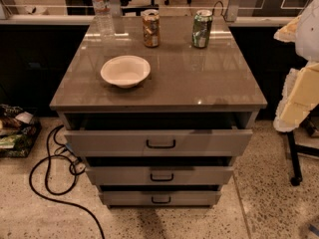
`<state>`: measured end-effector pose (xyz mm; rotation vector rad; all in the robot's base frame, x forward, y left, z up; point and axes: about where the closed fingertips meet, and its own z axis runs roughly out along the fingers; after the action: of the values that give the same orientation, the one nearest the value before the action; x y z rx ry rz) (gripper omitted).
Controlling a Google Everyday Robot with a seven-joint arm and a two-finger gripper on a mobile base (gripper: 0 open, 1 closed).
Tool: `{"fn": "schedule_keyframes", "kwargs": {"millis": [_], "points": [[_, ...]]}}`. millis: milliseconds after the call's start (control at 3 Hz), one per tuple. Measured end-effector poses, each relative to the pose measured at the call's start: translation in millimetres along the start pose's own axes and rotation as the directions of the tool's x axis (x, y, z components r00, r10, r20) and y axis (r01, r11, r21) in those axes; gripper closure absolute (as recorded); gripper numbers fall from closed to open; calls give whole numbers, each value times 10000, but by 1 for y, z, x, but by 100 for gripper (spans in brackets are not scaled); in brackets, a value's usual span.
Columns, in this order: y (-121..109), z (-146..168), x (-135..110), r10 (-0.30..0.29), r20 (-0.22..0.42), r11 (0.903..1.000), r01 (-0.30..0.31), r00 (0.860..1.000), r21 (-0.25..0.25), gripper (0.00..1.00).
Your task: Open bottom drawer
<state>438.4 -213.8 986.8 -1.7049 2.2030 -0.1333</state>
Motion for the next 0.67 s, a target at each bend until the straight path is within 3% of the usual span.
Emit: {"fn": "schedule_keyframes", "kwargs": {"millis": [333,667], "points": [[0,0,0,0,1,10000,0,10000,2,0],[7,23,-3,-228,-338,9997,227,9992,-36,0]]}}
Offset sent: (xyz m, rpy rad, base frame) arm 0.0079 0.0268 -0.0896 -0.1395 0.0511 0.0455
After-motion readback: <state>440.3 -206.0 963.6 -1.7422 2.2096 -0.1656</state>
